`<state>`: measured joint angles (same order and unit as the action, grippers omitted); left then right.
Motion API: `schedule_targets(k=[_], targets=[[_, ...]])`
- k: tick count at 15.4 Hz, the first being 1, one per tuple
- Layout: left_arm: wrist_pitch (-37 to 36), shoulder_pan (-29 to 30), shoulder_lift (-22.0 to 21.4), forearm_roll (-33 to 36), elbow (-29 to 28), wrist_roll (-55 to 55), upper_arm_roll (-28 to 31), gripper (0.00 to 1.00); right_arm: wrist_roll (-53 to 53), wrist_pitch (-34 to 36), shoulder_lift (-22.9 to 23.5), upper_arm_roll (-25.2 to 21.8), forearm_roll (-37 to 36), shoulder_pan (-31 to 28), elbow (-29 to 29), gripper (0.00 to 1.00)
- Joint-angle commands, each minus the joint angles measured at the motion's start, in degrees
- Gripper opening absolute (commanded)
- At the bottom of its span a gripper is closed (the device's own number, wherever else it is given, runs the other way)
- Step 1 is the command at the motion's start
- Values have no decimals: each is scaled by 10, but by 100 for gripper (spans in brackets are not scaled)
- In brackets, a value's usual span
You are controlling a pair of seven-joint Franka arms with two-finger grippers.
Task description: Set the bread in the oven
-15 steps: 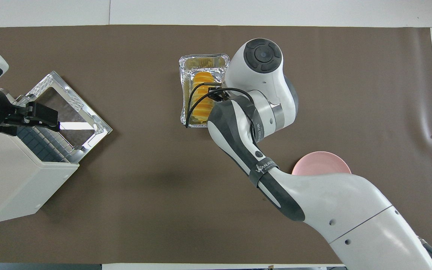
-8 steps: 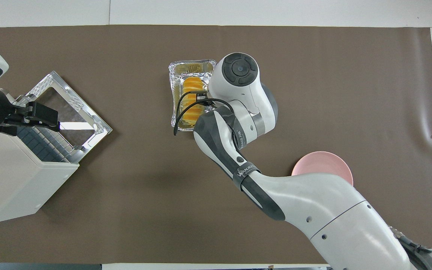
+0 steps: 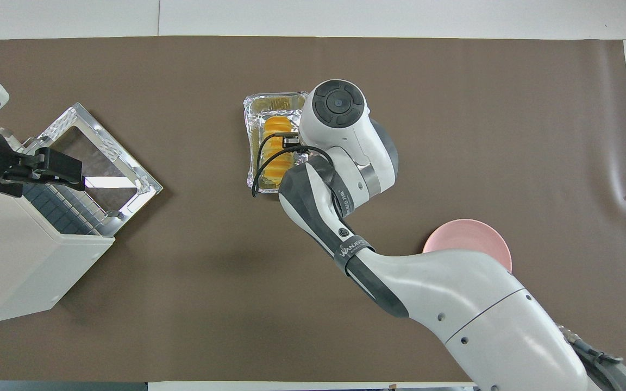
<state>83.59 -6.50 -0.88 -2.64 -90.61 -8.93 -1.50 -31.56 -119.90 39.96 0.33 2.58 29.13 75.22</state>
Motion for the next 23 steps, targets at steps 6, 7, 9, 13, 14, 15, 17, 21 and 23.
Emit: schedule_targets(k=[6,7,9,13,14,15,17,21,23], targets=[[3,-37,52,-2,74,4,-7,100,127,217,-154,4,-8,-130,-6,100],[-21,-54,93,0,129,3,-6,100,161,240,-172,4,-9,-157,0,100],[-40,-83,149,10,207,-12,-4,100,217,265,-203,4,-9,-209,12,100],[-21,-194,264,29,303,-117,3,100,312,294,-246,4,-9,-321,33,100],[1,-218,294,29,323,-152,3,100,341,295,-252,4,-9,-346,34,100],[39,-237,316,26,326,-170,3,100,359,299,-260,4,-9,-358,37,100],[93,-271,344,25,325,-191,1,100,353,317,-279,3,-9,-364,59,100],[160,-309,400,29,317,-233,0,100,352,255,-395,4,-9,-359,228,100],[183,-316,417,38,301,-239,0,100,323,244,-432,9,-9,-357,272,100]])
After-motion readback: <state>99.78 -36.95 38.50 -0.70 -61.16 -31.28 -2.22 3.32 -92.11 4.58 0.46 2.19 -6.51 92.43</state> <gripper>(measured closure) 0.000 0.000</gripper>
